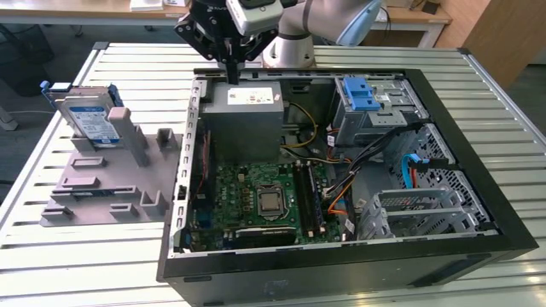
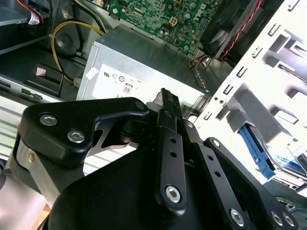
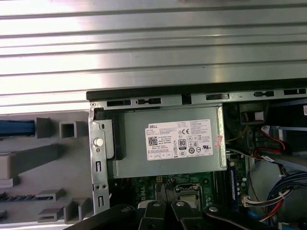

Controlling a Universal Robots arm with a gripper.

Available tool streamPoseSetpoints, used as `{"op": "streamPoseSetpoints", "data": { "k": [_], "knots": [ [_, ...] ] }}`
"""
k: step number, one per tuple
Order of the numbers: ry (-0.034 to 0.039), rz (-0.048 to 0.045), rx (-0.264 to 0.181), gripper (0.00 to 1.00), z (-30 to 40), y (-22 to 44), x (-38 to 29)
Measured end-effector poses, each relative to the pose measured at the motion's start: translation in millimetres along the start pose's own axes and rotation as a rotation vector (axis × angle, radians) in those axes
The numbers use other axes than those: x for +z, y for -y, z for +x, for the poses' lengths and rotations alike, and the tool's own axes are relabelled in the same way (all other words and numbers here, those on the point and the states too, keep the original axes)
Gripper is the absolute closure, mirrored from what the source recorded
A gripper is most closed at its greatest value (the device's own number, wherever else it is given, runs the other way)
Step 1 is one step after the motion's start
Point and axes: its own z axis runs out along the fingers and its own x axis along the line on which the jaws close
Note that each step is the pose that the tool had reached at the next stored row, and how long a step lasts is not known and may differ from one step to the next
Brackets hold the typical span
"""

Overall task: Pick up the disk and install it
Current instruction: 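Reach for the disk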

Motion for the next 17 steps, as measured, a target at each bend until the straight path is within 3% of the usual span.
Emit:
{"op": "streamPoseSetpoints", "data": {
  "k": [17],
  "knots": [
    [-0.0025, 0.0002, 0.000, 0.89, 4.4, 0.4, 2.1]
  ]
}}
